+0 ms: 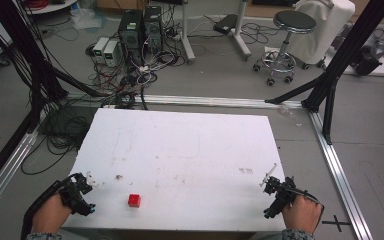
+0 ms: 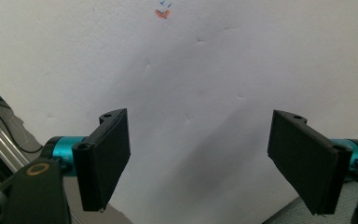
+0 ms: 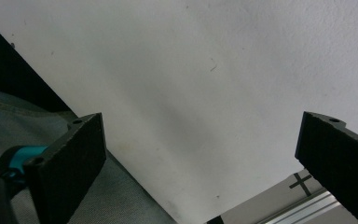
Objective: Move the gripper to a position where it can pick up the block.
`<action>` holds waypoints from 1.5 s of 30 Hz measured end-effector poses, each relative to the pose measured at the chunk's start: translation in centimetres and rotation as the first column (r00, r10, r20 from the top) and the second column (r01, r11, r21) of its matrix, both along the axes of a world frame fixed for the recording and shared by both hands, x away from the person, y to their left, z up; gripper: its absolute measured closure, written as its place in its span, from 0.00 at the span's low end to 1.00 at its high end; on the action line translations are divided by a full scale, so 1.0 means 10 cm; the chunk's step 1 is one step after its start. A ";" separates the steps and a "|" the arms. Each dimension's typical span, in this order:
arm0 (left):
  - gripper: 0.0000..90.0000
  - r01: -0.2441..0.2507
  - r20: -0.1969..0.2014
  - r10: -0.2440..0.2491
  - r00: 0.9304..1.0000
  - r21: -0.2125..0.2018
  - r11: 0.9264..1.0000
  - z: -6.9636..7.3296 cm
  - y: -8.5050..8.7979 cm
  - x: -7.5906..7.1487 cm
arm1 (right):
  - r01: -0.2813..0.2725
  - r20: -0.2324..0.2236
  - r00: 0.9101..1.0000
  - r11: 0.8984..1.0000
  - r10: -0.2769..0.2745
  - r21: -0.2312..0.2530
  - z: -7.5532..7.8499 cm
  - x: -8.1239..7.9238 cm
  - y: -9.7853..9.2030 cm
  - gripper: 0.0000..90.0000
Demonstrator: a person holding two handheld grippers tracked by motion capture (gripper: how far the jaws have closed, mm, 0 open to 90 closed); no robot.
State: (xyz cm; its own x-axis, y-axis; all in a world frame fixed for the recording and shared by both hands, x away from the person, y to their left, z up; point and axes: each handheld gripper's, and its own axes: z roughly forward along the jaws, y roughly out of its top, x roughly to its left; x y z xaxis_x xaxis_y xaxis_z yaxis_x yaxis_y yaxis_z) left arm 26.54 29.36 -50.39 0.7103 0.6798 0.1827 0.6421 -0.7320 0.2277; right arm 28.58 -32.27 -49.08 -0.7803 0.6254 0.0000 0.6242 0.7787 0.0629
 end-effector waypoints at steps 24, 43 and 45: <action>0.24 0.013 -0.002 -0.013 1.000 0.010 1.000 -0.01 -0.02 -0.01 | -0.007 -0.008 1.000 1.000 0.007 0.000 0.01 -0.01 0.00 0.01; 0.24 0.048 0.006 -0.048 0.999 0.011 0.999 -0.03 -0.09 0.01 | -0.017 0.001 1.000 1.000 0.017 0.007 0.02 -0.02 0.01 0.01; 0.24 0.078 0.004 -0.078 0.997 0.023 0.997 -0.02 -0.12 0.00 | -0.009 0.002 1.000 1.000 0.009 0.011 0.03 -0.02 0.01 0.01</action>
